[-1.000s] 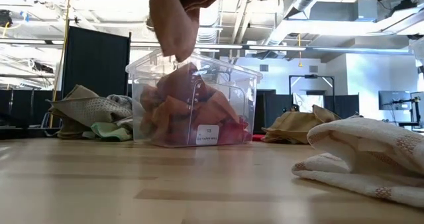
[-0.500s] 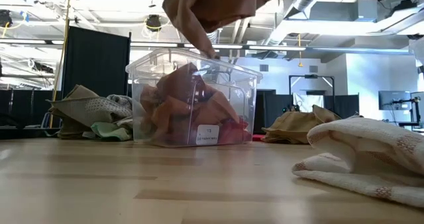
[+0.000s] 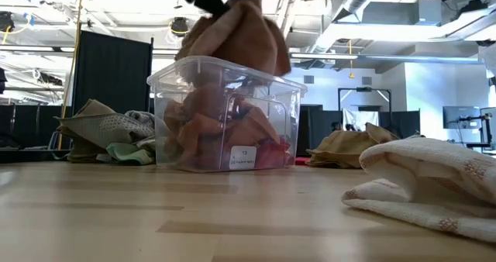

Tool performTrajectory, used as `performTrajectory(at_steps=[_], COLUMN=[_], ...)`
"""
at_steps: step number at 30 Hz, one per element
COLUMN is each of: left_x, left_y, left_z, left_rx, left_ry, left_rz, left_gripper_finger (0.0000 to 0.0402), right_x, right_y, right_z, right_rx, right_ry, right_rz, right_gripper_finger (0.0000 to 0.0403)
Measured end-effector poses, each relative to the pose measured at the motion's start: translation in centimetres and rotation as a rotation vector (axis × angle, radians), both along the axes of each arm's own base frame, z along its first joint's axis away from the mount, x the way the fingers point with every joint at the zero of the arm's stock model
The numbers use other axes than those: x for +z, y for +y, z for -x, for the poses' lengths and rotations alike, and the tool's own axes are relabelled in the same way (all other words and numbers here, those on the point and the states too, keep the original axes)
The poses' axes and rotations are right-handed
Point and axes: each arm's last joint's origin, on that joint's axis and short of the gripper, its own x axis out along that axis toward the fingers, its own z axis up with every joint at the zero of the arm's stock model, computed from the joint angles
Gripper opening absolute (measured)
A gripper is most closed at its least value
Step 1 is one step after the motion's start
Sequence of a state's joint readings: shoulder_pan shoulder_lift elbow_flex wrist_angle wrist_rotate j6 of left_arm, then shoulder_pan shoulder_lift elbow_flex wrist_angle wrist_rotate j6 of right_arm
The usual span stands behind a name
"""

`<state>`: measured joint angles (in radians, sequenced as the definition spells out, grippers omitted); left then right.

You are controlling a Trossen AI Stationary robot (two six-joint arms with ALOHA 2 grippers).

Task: Sort towels by color in basket
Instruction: Put the brown towel into the top transparent bin

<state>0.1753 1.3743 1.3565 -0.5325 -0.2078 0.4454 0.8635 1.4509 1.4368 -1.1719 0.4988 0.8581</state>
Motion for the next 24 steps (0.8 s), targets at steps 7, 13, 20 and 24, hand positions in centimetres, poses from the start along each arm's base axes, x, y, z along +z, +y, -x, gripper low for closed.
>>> performTrajectory(at_steps=[7,13,20,24], left_x=[-3.2,-5.5,-8.5,-10.5], left_y=[0.9,0.8,0.9,1.0], left_z=[-0.2,-0.4,-0.8,-1.8], left_rx=[-0.029,-0.047,-0.043,-0.058], left_ry=[0.000,-0.032,0.035,0.098], left_rz=[0.126,0.208,0.269,0.326], left_gripper_finger=[0.0016,0.0016,0.0016,0.0022], right_x=[0.0,0.0,0.0,0.1], right_y=[0.0,-0.1,-0.1,-0.1], right_z=[0.0,-0.2,-0.3,-0.3], right_rx=[0.000,-0.008,-0.015,-0.016], right_ry=[-0.004,-0.004,-0.019,-0.029], right_rz=[-0.004,-0.004,0.005,0.003], right_gripper_finger=[0.0270,0.0270,0.0270,0.0270])
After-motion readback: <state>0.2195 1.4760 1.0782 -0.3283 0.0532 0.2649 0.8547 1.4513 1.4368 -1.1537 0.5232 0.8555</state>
